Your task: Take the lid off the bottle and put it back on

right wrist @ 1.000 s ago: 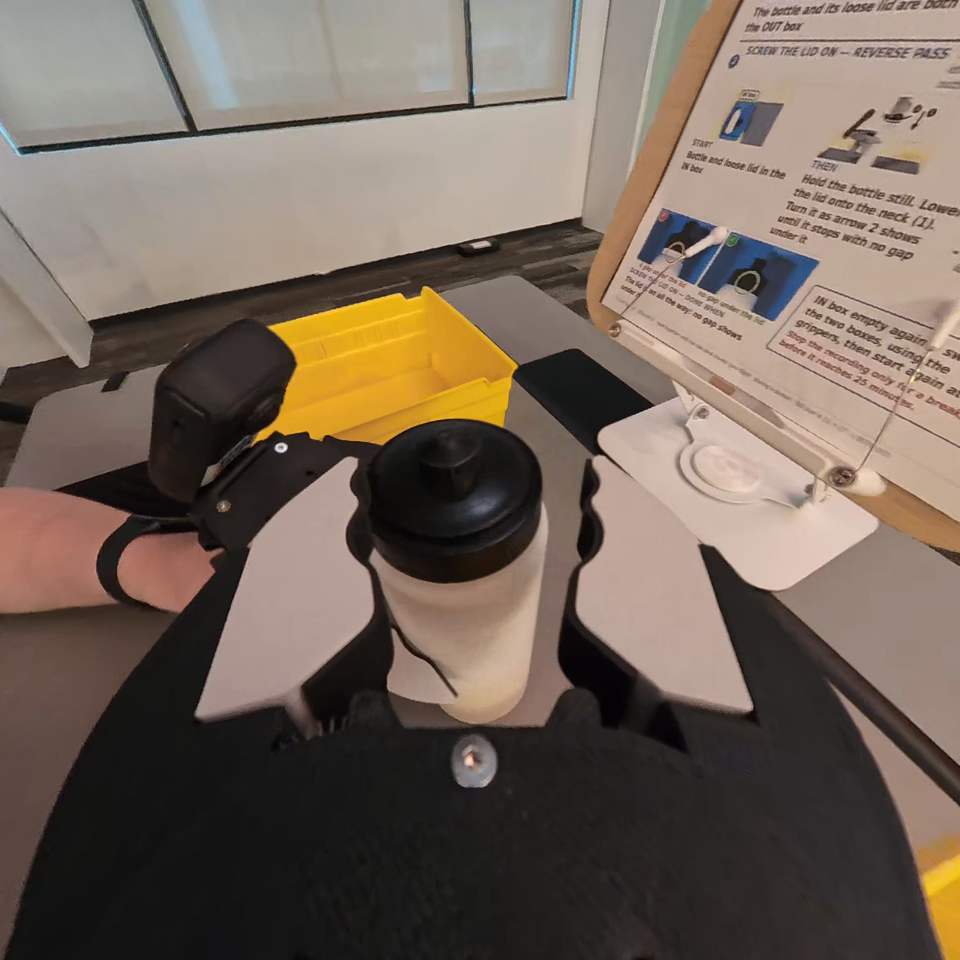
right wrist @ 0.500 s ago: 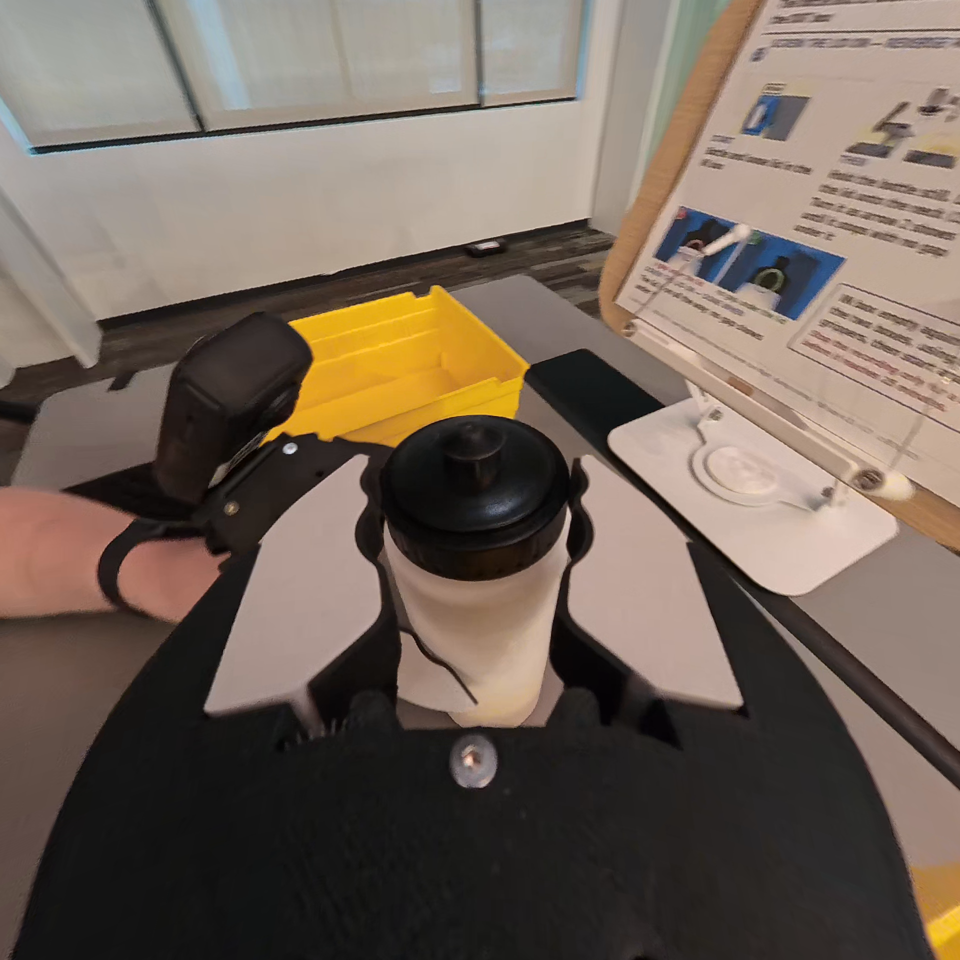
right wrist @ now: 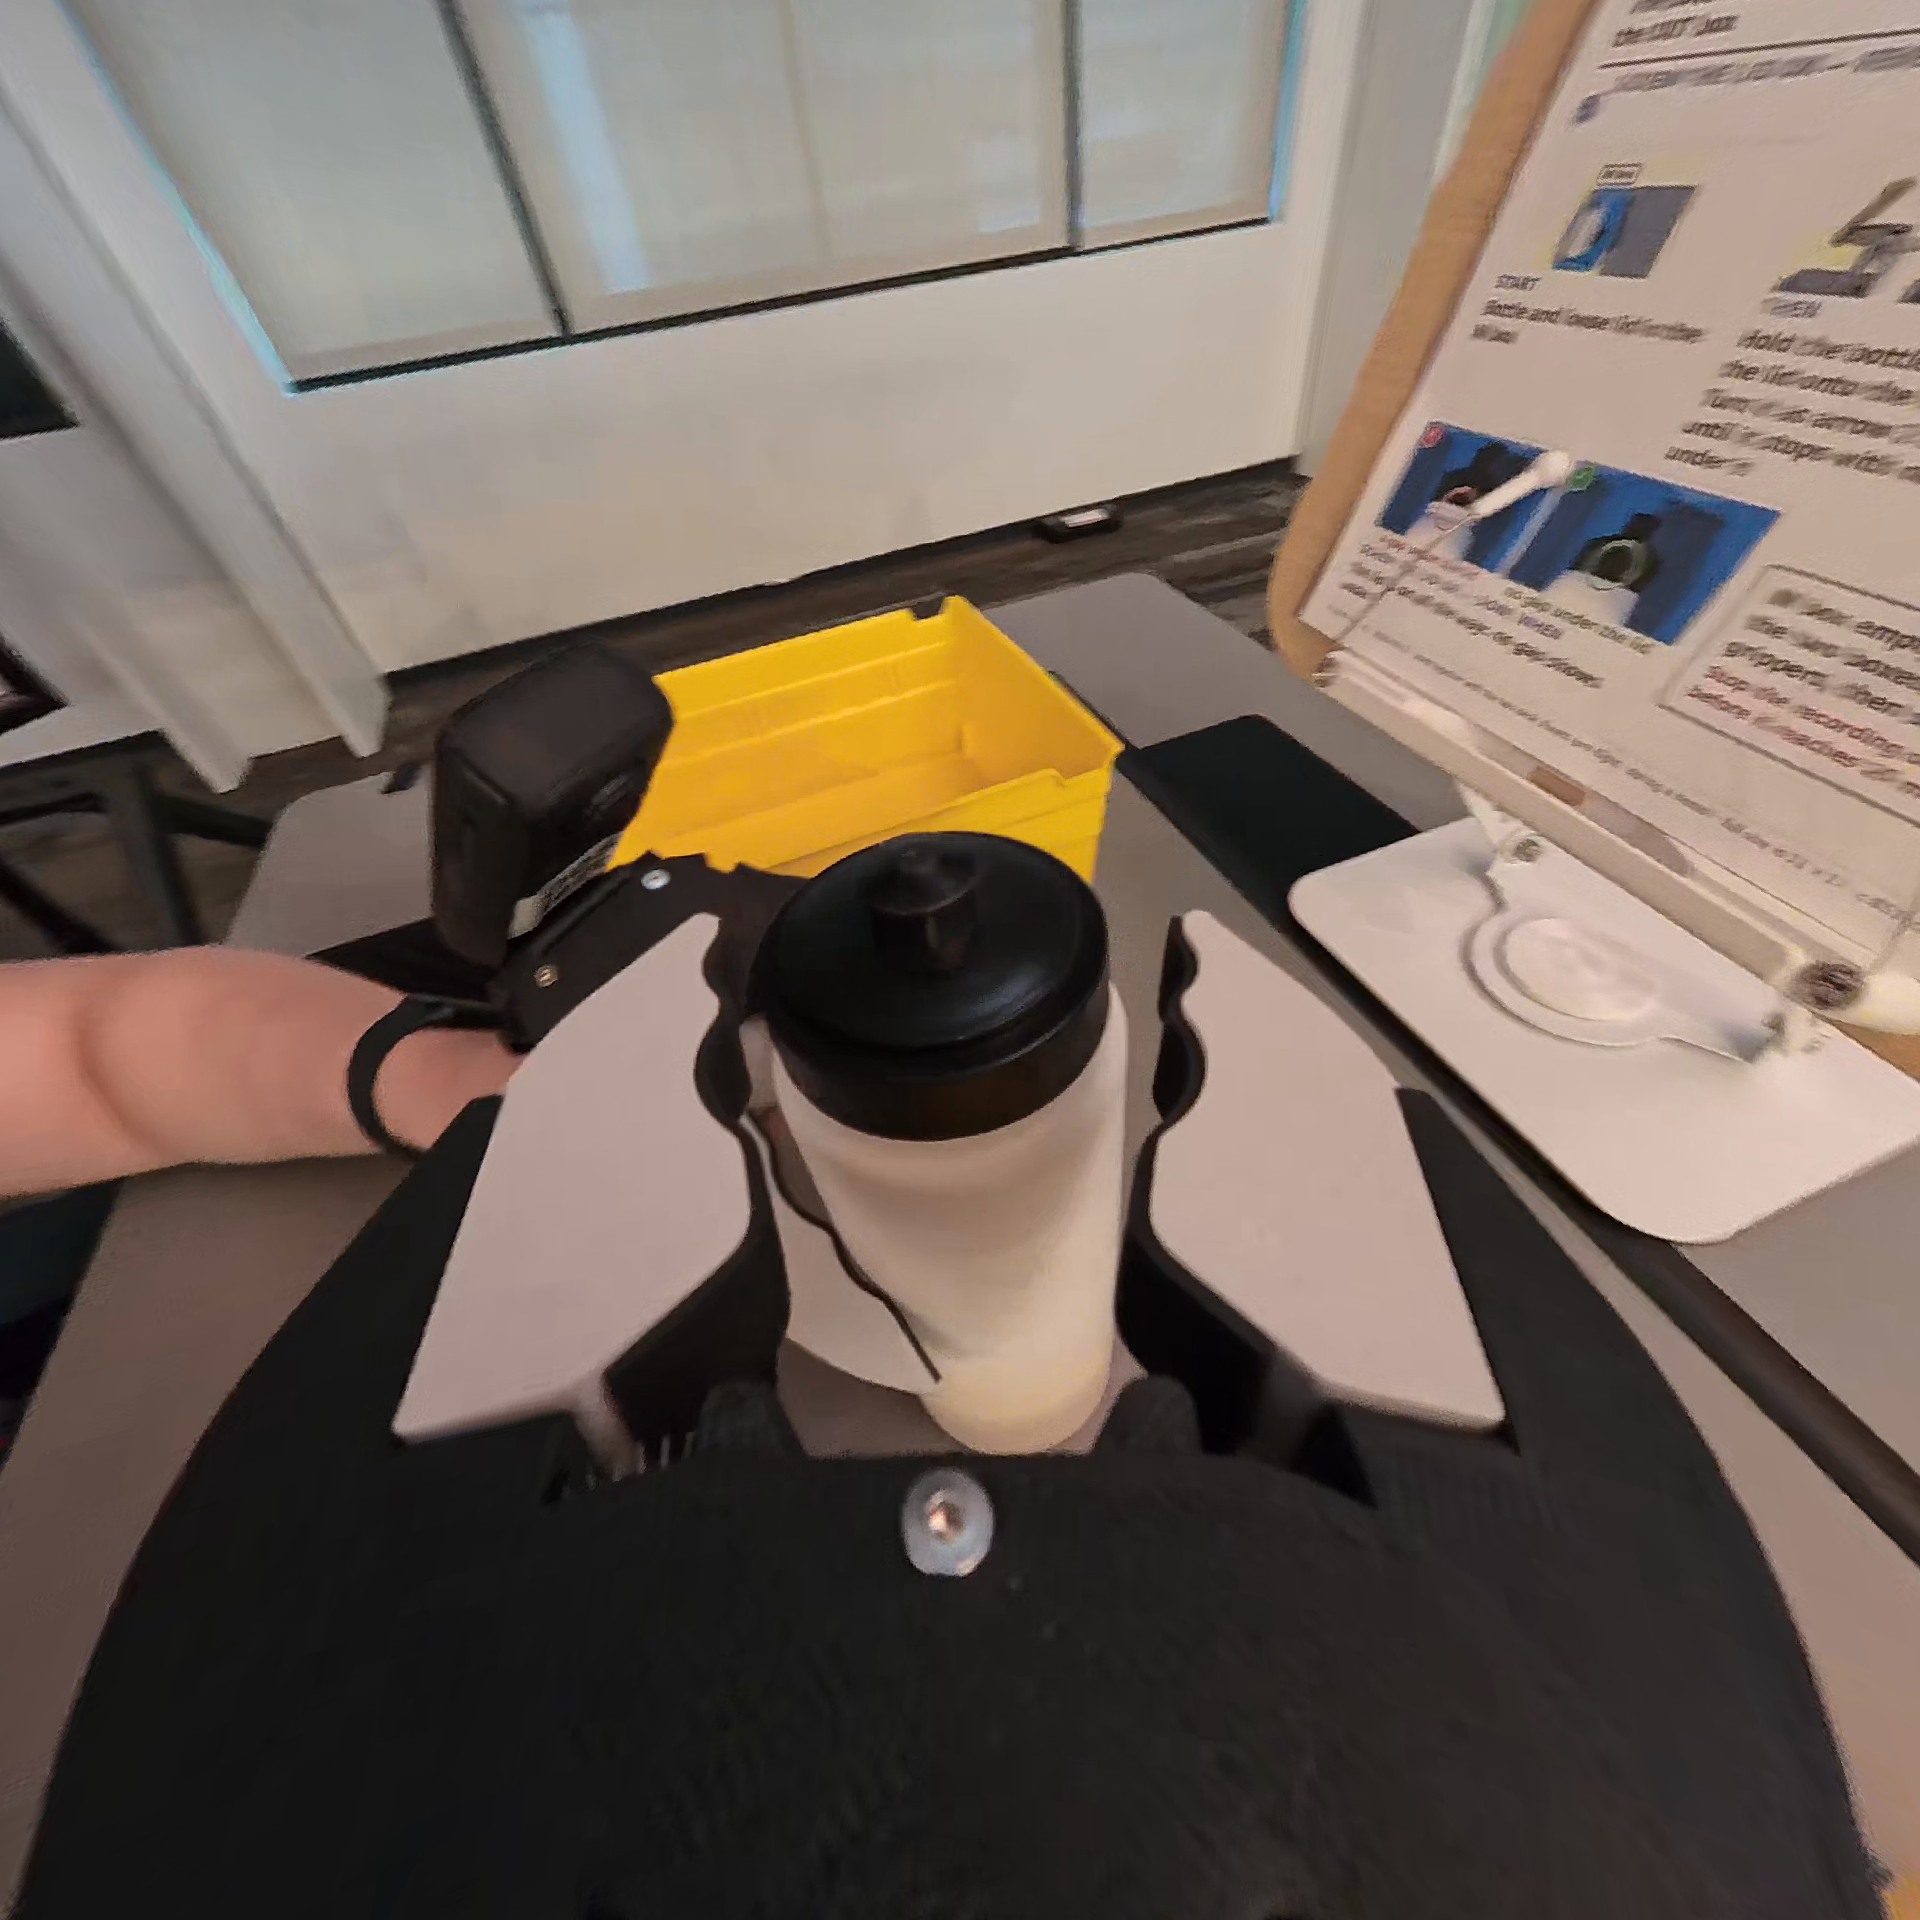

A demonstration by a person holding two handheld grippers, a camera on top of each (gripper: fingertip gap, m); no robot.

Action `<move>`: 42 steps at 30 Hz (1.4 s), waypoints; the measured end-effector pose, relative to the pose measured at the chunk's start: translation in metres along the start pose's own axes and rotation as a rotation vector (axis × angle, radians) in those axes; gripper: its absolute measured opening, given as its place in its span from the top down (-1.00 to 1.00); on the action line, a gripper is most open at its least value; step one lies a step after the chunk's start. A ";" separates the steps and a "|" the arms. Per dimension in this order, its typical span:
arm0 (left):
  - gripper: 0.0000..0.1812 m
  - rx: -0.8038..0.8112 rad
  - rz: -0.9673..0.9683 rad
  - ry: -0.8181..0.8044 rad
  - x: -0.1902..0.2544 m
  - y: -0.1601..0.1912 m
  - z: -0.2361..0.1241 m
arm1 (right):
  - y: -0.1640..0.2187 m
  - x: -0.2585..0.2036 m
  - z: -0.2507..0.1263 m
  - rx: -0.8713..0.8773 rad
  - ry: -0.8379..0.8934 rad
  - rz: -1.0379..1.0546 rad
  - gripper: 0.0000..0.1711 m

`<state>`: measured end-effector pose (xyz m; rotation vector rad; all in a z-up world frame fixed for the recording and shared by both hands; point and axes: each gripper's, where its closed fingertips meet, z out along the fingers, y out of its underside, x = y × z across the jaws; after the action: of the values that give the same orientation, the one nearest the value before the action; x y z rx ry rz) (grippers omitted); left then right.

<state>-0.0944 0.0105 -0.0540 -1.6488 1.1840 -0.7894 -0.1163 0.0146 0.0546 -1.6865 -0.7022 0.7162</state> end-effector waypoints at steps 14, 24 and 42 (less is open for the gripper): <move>0.05 -0.008 -0.038 -0.049 -0.004 0.001 -0.002 | 0.005 0.002 0.014 -0.038 0.293 -0.044 0.15; 0.06 -0.015 -0.005 -0.009 -0.001 0.001 -0.002 | 0.006 -0.001 0.009 -0.079 0.150 -0.112 0.09; 0.06 -0.018 -0.034 -0.063 -0.007 0.002 -0.004 | 0.010 0.001 0.018 -0.054 0.372 -0.024 0.13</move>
<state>-0.1008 0.0152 -0.0540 -1.7003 1.1248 -0.7449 -0.1290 0.0241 0.0410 -1.7937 -0.4799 0.3526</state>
